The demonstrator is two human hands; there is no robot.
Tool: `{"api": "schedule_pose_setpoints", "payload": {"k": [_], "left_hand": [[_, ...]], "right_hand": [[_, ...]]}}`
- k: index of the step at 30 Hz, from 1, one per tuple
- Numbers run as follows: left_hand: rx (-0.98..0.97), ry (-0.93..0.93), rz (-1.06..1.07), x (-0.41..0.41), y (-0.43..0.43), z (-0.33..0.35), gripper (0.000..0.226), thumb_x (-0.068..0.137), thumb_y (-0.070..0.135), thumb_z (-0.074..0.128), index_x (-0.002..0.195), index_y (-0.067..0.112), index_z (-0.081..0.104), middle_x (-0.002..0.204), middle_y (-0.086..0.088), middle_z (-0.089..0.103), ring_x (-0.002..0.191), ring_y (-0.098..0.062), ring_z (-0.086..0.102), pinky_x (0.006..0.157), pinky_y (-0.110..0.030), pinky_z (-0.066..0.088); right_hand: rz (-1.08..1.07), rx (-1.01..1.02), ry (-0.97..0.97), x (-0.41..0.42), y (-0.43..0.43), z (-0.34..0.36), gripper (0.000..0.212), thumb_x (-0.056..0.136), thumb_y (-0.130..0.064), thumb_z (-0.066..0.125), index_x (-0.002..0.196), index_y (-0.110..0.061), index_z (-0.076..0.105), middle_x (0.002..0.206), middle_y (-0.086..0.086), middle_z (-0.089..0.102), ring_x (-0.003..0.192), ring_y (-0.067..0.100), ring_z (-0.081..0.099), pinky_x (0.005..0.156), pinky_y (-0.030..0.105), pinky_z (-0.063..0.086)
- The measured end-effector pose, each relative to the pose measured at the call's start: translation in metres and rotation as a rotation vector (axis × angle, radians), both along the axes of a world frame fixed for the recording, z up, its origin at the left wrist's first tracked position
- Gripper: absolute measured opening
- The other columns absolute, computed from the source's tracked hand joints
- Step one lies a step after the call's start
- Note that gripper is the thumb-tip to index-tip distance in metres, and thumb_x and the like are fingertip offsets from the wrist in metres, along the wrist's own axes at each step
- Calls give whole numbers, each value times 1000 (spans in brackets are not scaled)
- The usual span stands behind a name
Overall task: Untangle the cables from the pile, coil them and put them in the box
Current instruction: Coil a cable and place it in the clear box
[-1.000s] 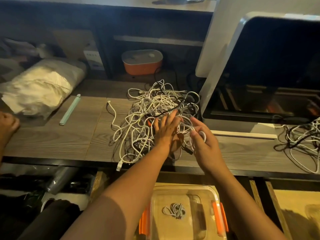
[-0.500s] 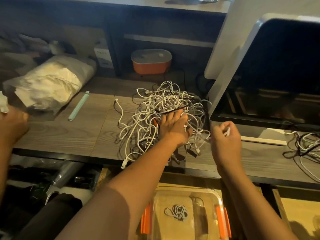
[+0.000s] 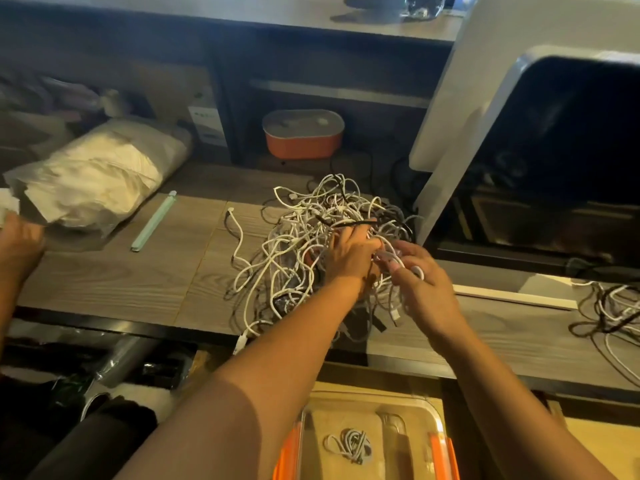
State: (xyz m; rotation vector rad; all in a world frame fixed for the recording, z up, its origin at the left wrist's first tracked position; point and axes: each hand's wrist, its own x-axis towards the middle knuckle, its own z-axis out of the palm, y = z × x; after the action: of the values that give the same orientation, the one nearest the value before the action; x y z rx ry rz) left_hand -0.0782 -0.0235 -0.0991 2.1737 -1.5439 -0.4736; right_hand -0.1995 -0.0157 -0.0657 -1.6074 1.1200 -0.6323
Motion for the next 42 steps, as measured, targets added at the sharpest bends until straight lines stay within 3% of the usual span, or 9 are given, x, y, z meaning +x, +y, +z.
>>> {"api": "schedule_pose_setpoints", "payload": {"k": [3,8,12,17,21,27,30,36,42], "left_hand": [[-28,40,56,-1,1,6,31,94,31,47,118,14,59,139,-3,37,128,-24,28,102,-35,23],[7,61,148,15,-12,-5,25,92,36,54,106,19,66,130,-4,41,124,-25,30,89,-31,29],[-2,-110,115,19,-21,-12,37,91,52,49,110,27,67,129,-4,47,121,-26,33,102,-37,25],[27,-214,16,14,-19,-20,41,89,57,48,111,27,66,150,-1,30,134,-29,23,114,-42,6],[48,-266,-23,12,-15,-22,45,88,60,47,110,24,65,144,-4,37,133,-30,24,114,-46,4],[2,-194,54,12,-10,-28,35,88,51,54,113,29,62,143,-1,36,133,-27,25,115,-46,-1],[20,-166,50,9,-10,-26,36,88,36,58,123,33,55,134,-4,42,131,-28,29,115,-45,-1],[83,-125,92,14,-10,-31,47,87,45,58,132,35,49,132,-4,44,130,-25,29,115,-45,2],[51,-121,88,14,-8,-29,48,88,53,54,133,37,48,141,1,38,132,-25,26,114,-45,3]], "right_hand": [[-12,89,-203,6,13,9,17,95,-29,50,105,-34,64,121,-7,61,106,1,55,78,16,43],[82,-53,-293,-3,31,32,30,85,-33,48,81,-11,67,77,-2,67,63,-3,57,52,8,41],[-97,-72,-35,-11,21,16,19,88,-19,64,75,-7,55,61,4,55,51,3,50,46,14,41],[18,45,511,-13,-3,-11,44,81,-33,73,115,-20,48,96,-7,58,77,6,55,59,22,43],[176,52,725,-7,-10,-25,16,88,-35,62,94,-21,56,91,-1,60,83,13,58,75,33,53],[-65,82,17,-9,0,-17,19,95,-27,51,81,-20,62,125,-17,50,110,9,50,70,26,46],[-119,208,-280,-5,8,-1,24,96,-28,48,80,-26,66,124,-19,56,96,5,52,66,24,39],[-255,87,-313,-13,10,21,22,96,-23,47,78,-14,55,68,-1,59,53,0,55,46,17,45],[-292,143,-215,-23,1,13,6,93,-20,55,97,-20,51,77,0,55,66,12,53,52,22,44]]}}
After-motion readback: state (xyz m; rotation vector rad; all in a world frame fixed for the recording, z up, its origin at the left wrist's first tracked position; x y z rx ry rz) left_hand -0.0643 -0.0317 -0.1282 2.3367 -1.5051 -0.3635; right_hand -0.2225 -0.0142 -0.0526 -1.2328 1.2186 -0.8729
